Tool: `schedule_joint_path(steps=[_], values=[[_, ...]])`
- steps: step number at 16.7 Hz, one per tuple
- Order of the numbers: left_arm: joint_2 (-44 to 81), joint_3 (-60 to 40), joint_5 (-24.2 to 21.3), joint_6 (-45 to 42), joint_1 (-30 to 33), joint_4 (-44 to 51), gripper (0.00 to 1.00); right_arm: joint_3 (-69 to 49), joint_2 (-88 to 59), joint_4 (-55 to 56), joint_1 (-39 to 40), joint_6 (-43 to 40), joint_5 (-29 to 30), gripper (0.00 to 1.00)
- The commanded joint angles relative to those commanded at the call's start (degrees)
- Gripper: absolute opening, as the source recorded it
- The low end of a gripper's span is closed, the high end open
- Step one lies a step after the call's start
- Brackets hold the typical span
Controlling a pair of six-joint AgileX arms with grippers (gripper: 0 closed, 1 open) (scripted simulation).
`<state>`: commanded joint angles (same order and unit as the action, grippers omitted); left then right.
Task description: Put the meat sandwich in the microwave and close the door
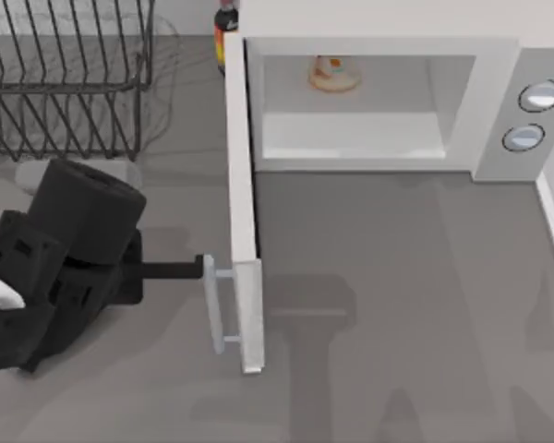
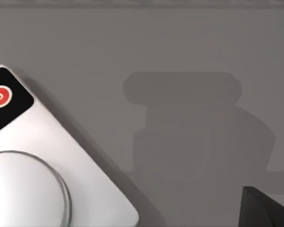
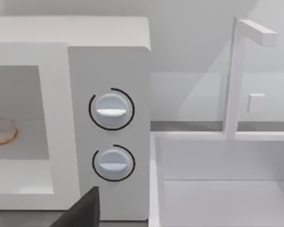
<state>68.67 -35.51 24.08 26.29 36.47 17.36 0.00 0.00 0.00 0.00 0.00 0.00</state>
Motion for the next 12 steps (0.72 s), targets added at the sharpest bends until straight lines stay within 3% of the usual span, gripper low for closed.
schedule_joint_path(steps=[5, 12], values=[[3.0, 7.7, 0.0, -0.1, 0.0, -10.8, 0.00, 0.0, 0.0, 0.0, 0.0, 0.0, 0.0, 1.00], [3.5, 8.4, -0.1, -0.2, 0.2, -12.0, 0.00, 0.0, 0.0, 0.0, 0.0, 0.0, 0.0, 1.00]])
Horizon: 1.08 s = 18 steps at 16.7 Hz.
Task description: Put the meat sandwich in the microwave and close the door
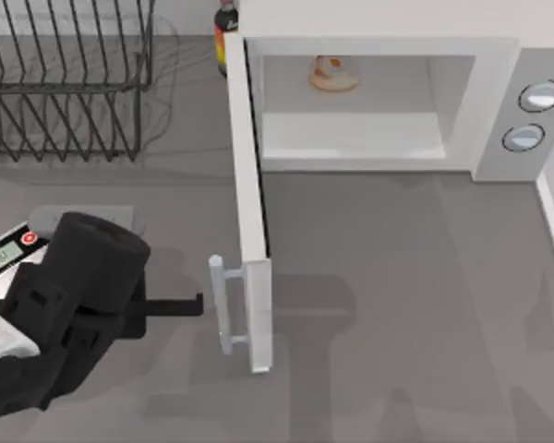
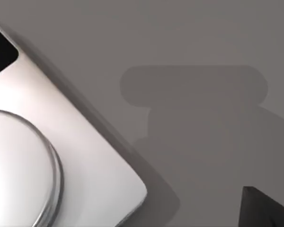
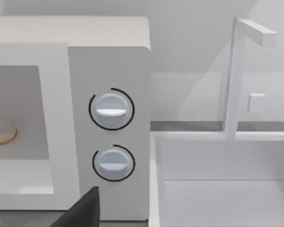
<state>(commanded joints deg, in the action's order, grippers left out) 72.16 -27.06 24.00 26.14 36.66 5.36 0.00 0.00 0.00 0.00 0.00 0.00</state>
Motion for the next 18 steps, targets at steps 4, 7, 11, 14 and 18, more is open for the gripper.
schedule_joint_path(steps=[4, 7, 11, 14, 18], values=[[5.6, -4.2, 2.4, 4.1, 5.4, 1.8, 0.00, 0.0, 0.0, 0.0, 0.0, 0.0, 0.0, 1.00], [11.8, -9.5, 5.9, 9.7, 10.9, 3.8, 0.00, 0.0, 0.0, 0.0, 0.0, 0.0, 0.0, 1.00], [17.3, -15.4, 9.7, 15.4, 16.6, 5.6, 0.00, 0.0, 0.0, 0.0, 0.0, 0.0, 0.0, 1.00], [18.1, -16.2, 10.2, 16.1, 17.4, 5.8, 0.00, 0.0, 0.0, 0.0, 0.0, 0.0, 0.0, 1.00], [18.8, -16.9, 10.3, 16.6, 17.8, 6.3, 0.00, 0.0, 0.0, 0.0, 0.0, 0.0, 0.0, 1.00]])
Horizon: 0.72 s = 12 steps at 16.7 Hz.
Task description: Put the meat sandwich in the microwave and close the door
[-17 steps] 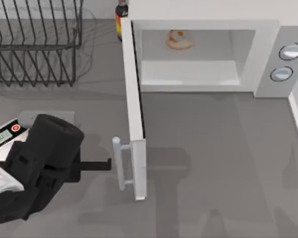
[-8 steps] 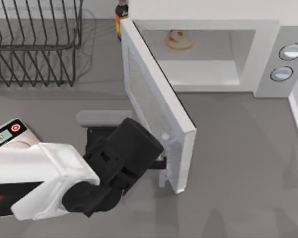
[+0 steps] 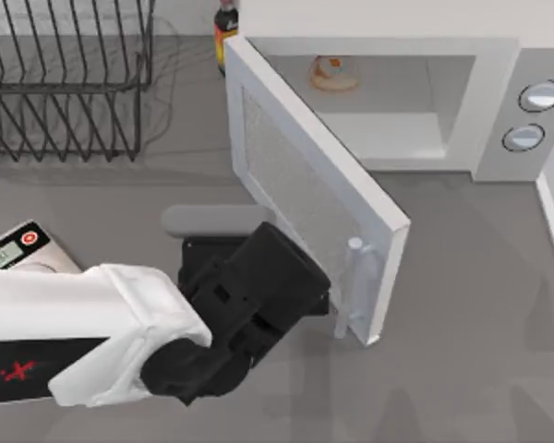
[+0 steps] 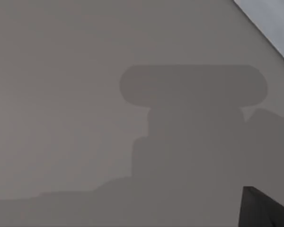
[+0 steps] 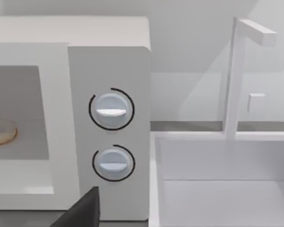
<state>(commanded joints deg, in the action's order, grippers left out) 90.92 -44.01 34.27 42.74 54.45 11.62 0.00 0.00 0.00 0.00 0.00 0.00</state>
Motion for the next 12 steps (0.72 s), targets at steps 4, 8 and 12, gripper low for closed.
schedule_joint_path(steps=[4, 8, 12], values=[[7.4, -8.9, 2.2, 4.5, 4.0, 4.0, 0.00, 0.0, 0.0, 0.0, 0.0, 0.0, 0.0, 1.00], [15.1, -19.3, 3.9, 9.0, 8.3, 8.9, 0.00, 0.0, 0.0, 0.0, 0.0, 0.0, 0.0, 1.00], [17.0, -21.3, 4.4, 10.2, 9.4, 10.2, 0.00, 0.0, 0.0, 0.0, 0.0, 0.0, 0.0, 1.00]])
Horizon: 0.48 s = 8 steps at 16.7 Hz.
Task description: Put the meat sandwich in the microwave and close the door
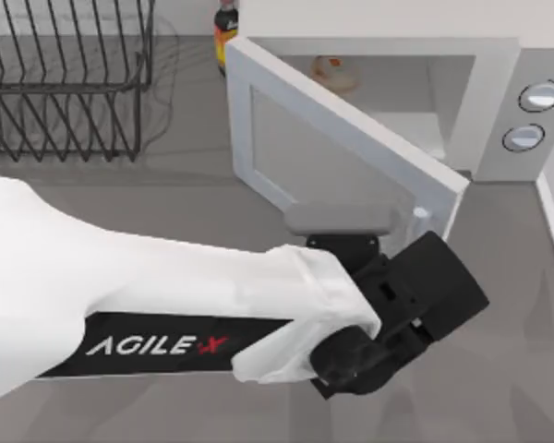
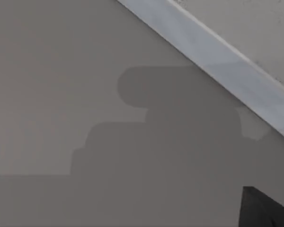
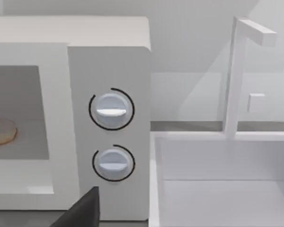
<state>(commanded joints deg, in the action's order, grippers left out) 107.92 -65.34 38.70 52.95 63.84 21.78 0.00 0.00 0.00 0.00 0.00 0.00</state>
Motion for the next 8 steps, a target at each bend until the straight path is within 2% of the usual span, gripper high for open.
schedule_joint_path(steps=[4, 8], values=[[0.6, -0.8, 0.0, 0.2, 0.1, 0.4, 0.00, 0.0, 0.0, 0.0, 0.0, 0.0, 0.0, 1.00], [6.9, -9.9, 1.0, 2.8, 2.2, 5.1, 0.00, 0.0, 0.0, 0.0, 0.0, 0.0, 0.0, 1.00]])
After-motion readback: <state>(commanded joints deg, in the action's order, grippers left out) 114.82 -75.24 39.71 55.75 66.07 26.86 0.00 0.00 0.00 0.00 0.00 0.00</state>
